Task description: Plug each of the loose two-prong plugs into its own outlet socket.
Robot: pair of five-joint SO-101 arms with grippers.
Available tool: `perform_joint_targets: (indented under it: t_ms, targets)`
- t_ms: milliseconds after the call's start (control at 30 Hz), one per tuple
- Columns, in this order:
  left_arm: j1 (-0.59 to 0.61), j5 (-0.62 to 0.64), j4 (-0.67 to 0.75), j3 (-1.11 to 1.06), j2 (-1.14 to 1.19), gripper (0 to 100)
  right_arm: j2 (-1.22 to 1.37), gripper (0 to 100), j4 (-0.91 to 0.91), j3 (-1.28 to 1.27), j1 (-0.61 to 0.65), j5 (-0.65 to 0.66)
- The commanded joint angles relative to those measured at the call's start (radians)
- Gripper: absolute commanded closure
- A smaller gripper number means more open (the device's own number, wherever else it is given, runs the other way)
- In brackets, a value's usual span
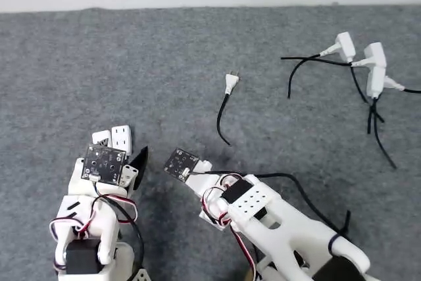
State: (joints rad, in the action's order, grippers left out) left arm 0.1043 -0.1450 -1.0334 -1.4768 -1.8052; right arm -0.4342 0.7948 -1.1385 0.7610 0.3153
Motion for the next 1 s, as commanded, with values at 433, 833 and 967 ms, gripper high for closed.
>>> perform_joint_targets:
  t_ms: [433, 833, 967]
  targets:
    - [0.005, 0.031, 0.025, 0.019, -0.018, 71, -0.269, 98.9, 0.545, 0.594, -0.002, 0.086]
    - [-0.005, 0.052, 0.014, 0.054, -0.018, 71, -0.104, 98.9, 0.466, 0.681, 0.130, 0.032]
    - [-0.008, 0.054, -0.018, 0.101, -0.018, 71, -0.096, 98.9, 0.453, 0.681, 0.137, 0.032]
